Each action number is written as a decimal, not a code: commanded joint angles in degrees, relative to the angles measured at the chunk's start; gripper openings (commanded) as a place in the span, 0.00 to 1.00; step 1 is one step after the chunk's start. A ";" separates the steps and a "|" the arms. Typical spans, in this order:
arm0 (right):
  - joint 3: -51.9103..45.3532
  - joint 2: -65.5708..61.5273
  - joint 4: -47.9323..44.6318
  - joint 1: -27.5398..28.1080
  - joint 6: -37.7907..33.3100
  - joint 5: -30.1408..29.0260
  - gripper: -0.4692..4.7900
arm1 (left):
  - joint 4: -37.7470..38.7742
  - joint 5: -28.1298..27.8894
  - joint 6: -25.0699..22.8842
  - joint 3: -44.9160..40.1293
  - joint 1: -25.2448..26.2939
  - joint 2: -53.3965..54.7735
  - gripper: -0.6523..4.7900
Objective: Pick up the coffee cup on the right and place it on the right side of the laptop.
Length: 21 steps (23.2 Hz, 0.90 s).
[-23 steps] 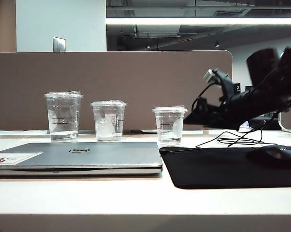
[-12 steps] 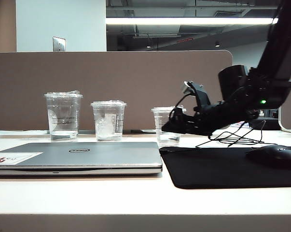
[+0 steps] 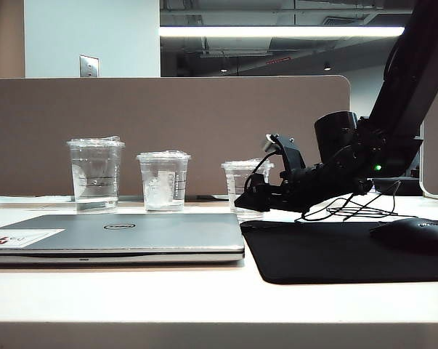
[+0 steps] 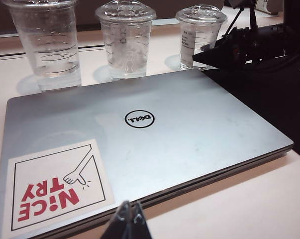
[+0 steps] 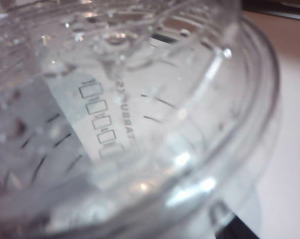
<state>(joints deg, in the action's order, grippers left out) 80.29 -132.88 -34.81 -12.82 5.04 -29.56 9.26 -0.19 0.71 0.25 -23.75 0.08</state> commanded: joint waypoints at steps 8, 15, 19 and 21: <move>0.33 0.55 -2.89 -1.70 0.13 1.57 1.00 | 0.35 0.04 -0.24 0.15 0.04 0.00 0.11; 0.33 0.55 -4.74 -1.99 0.13 1.60 1.00 | 0.35 0.04 -0.24 0.15 0.04 0.00 0.11; 0.33 0.55 -4.94 -2.19 0.13 1.60 0.90 | 0.35 0.04 -0.24 0.15 0.04 0.00 0.11; 0.33 0.55 -4.92 -2.45 0.13 1.60 0.86 | 0.35 0.04 -0.24 0.15 0.04 0.00 0.11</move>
<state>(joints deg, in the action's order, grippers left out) 80.29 -132.86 -38.50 -14.87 5.02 -27.62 9.26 -0.19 0.71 0.25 -23.75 0.08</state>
